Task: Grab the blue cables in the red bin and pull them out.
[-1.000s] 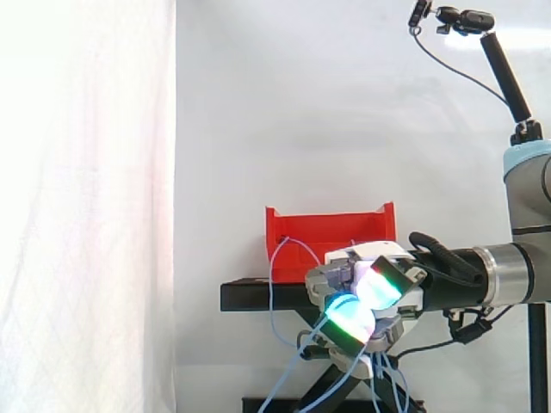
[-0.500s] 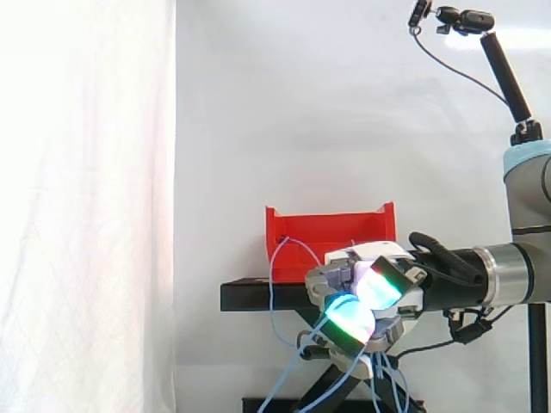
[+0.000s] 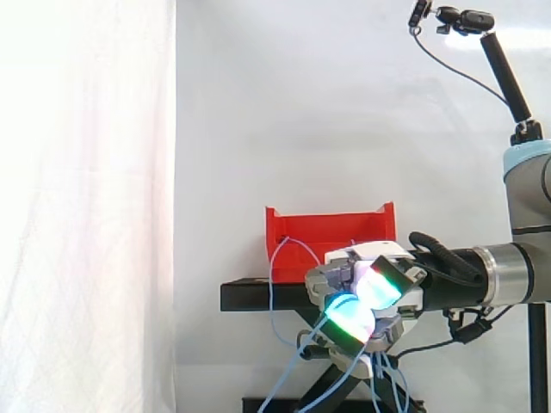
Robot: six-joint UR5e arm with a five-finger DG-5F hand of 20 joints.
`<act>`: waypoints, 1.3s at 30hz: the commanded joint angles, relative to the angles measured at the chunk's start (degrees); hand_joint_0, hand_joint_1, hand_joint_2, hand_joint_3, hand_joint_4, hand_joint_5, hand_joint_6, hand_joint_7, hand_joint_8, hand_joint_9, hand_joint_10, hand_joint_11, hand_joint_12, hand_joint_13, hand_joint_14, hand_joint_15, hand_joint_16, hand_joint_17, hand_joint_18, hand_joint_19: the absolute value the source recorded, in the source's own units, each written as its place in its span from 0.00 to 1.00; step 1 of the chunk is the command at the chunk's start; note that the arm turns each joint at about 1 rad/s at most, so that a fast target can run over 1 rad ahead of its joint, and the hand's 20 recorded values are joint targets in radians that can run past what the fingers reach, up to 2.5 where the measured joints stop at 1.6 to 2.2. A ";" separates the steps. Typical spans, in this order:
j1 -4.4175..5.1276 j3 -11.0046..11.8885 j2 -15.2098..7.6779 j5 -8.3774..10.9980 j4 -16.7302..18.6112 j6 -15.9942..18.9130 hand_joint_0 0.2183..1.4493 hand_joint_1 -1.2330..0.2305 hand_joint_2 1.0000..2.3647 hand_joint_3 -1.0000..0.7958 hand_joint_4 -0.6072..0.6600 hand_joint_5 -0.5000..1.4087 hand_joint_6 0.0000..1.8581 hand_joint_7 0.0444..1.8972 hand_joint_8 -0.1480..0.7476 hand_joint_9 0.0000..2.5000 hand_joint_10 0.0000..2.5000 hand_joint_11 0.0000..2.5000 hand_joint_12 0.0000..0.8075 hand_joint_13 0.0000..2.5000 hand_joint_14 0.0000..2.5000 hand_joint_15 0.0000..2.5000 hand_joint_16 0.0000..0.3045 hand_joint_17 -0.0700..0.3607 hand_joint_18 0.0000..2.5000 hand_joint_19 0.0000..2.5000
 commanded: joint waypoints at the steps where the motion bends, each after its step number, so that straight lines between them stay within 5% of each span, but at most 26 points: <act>1: 0.00 0.00 0.01 0.00 0.00 0.00 0.61 0.18 0.01 0.15 0.43 0.55 0.79 0.21 0.38 0.42 0.04 0.68 0.34 0.49 0.41 0.58 0.14 0.39 0.38 0.42; 39: 0.00 0.00 0.01 0.00 0.00 0.00 0.61 0.18 0.01 0.15 0.43 0.55 0.79 0.21 0.39 0.43 0.00 0.69 0.35 0.49 0.39 0.59 0.14 0.39 0.38 0.42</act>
